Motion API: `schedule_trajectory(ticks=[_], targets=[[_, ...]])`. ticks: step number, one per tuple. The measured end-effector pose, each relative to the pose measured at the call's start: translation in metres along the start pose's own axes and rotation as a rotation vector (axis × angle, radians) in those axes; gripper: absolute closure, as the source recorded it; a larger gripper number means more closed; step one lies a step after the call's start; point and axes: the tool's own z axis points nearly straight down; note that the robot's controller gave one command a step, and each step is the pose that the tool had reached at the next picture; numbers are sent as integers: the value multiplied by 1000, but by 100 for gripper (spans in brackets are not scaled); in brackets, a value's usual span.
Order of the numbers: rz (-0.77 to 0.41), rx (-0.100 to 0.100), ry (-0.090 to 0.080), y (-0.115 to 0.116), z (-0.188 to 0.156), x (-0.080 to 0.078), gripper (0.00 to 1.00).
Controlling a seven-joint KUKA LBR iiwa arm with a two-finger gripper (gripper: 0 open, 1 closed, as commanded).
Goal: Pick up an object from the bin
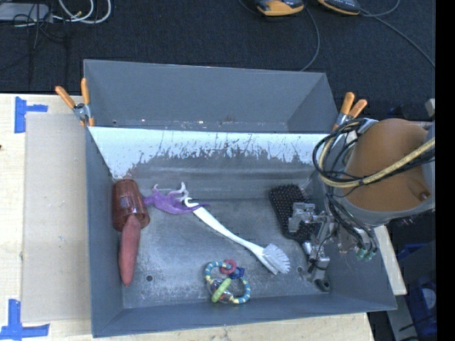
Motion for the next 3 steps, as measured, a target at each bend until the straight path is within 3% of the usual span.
schedule_trajectory(ticks=[1,2,3], targets=[[35,0,-3,28,47,-21,0],[31,0,1,91,104,-9,0],[38,-1,7,127,127,-5,0]])
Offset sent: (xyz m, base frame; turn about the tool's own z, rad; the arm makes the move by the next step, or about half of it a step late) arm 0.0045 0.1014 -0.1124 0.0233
